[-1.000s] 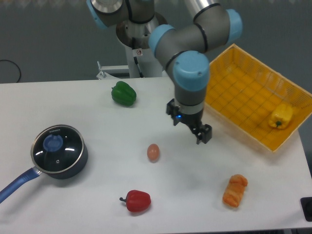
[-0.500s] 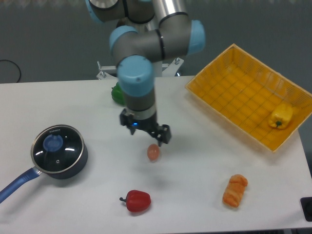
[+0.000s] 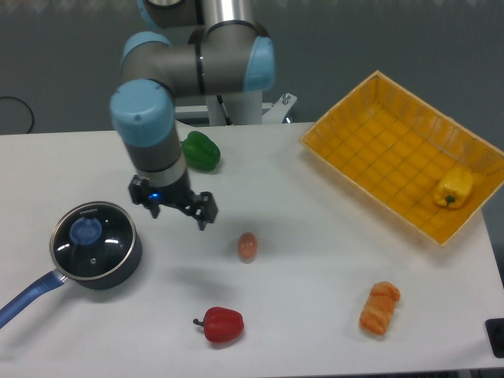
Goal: Open the lid
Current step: 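Move the gripper over the saucepan's glass lid knob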
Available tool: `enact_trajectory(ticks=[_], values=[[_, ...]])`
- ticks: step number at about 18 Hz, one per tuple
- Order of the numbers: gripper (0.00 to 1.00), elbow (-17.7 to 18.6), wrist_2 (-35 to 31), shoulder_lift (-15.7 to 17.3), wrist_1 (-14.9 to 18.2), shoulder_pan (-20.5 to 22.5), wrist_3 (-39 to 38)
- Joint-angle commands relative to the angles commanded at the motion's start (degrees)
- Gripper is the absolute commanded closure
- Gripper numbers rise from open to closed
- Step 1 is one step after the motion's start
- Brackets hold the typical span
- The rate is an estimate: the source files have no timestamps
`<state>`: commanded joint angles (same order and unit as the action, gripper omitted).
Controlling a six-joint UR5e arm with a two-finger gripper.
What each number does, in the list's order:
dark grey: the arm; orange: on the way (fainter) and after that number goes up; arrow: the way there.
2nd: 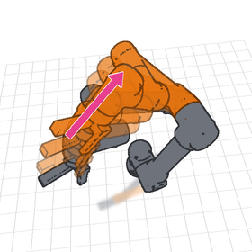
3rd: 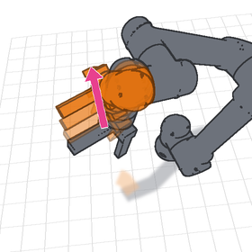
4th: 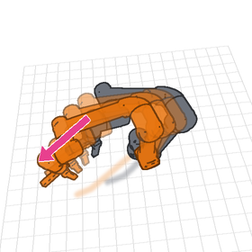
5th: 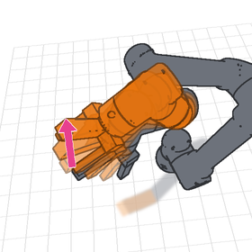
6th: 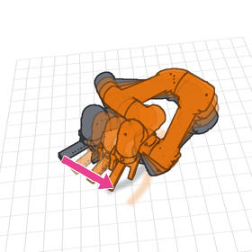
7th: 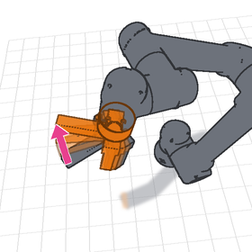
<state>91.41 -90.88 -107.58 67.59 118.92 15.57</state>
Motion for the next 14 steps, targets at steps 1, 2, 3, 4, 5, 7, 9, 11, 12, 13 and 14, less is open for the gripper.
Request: enact_trajectory(ticks=[1,2,3,4,5,7,9,11,12,13,14], values=[[0.00,0.00,0.00,0.00,0.00,-0.88,-0.62],[0.00,-0.09,0.00,0.00,0.00,-1.76,-1.06],[0.00,0.00,-0.09,0.08,0.00,-2.55,-1.59],[0.00,-0.17,-0.17,0.35,0.00,-3.43,-2.20],[0.00,-0.26,-0.18,0.52,0.00,-4.13,-2.73],[0.00,-0.35,-0.17,0.61,-0.09,-5.89,-4.57],[0.00,-0.35,-0.53,0.35,-0.09,-7.82,-6.25],[0.00,-0.52,-0.61,0.09,-0.17,-9.14,-7.22],[0.00,-0.96,-0.70,-0.26,-0.61,-9.58,-7.48],[0.00,-1.75,-0.96,-1.14,-0.70,-10.02,-7.83],[0.00,-2.54,-1.40,-1.84,-0.70,-10.46,-8.18]])
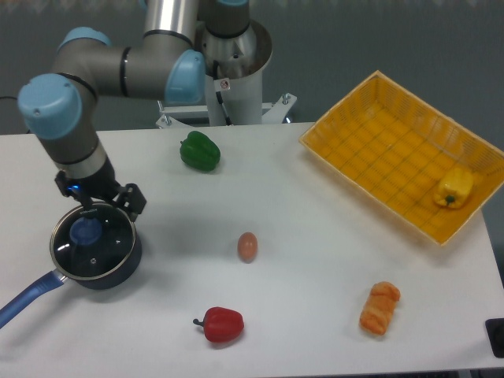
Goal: Open the lid
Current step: 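Move the gripper over the saucepan's glass lid knob, then lower the gripper onto the blue lid knob and close on it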
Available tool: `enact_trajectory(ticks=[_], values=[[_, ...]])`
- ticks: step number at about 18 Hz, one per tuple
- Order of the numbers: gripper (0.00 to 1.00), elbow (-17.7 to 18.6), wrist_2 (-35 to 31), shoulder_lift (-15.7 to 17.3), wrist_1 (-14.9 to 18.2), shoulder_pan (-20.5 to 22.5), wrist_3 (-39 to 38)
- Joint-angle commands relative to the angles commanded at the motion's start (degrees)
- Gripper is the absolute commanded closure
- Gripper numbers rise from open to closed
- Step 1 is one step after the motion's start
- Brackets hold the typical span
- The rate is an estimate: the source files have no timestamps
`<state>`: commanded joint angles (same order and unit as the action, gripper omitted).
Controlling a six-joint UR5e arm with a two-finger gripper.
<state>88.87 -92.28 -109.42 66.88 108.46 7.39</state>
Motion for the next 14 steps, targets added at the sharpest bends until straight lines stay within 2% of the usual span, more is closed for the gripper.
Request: enact_trajectory(ticks=[5,14], values=[[0.00,-2.03,-2.55,-3.52,-0.09,-1.85,-1.50],[0.00,-2.12,-3.34,-4.93,-0.18,-2.46,-1.59]])
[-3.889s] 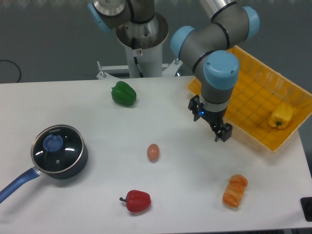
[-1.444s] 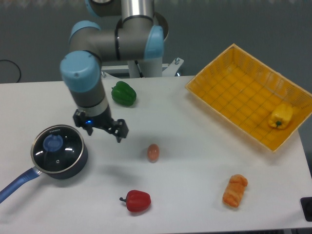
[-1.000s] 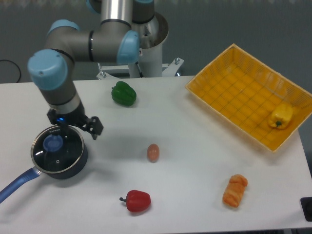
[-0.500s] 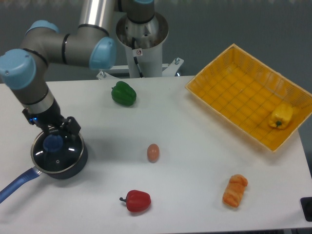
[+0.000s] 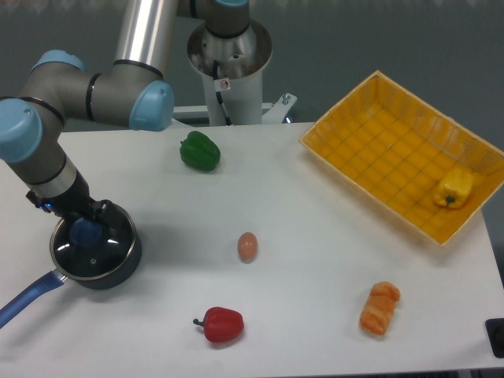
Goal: Open the lid
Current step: 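Lower the gripper onto the blue lid knob and close on it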
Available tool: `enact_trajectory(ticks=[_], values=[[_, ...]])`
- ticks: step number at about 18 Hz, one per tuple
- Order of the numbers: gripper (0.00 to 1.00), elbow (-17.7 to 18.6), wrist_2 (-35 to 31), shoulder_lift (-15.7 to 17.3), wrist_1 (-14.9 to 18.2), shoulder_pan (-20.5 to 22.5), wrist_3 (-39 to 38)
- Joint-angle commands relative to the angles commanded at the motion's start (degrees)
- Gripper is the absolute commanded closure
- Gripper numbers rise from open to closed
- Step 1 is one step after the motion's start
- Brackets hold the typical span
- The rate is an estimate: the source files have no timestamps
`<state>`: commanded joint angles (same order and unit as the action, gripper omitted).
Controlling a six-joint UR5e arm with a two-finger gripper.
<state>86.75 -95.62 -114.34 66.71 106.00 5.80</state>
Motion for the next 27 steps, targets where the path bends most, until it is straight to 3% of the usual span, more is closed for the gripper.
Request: enact_trajectory(ticks=[27], values=[[0.00,-0.44,0.09,-2.90,0.00,-1.58,-2.11]])
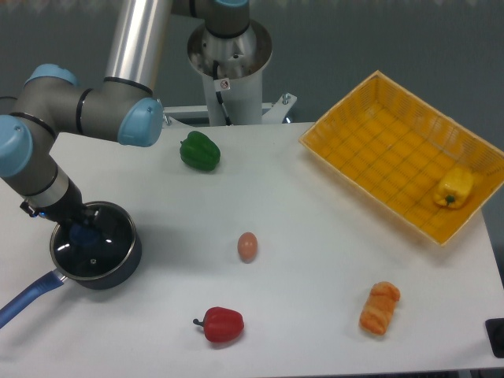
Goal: Open the lid
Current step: 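Lower the gripper onto the blue lid knob and close on it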
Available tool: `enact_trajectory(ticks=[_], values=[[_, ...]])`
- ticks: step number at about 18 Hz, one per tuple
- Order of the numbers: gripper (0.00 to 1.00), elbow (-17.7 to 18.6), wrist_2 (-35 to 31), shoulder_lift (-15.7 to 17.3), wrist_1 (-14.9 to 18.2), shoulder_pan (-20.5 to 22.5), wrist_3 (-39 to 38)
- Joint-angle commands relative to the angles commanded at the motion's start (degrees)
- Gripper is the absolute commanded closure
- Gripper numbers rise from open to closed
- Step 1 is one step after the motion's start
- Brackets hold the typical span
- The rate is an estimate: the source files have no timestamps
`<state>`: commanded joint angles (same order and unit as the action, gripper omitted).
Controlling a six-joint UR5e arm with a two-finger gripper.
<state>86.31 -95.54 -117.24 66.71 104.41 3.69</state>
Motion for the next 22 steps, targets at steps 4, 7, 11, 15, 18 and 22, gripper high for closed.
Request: enact_trajectory(ticks=[4,7,11,15,18,22], values=[[0.00,0.09,0.00,-0.62,-1.23,0.00,0.09],[0.00,0.09,0.09,-0.79,-1.32,-0.09,0.18],[0.00,0.09,0.18,-1.32,-1.67,-0.09,0.35],[0.00,0.09,0.18,-1.85,-2.11,-0.09,0.61],[0.04,0.17,0.18,-1.76,-2.11,-0.09,0.88],[0.14,0.26,0.26,-1.50,-2.11,-0.09,1.67]])
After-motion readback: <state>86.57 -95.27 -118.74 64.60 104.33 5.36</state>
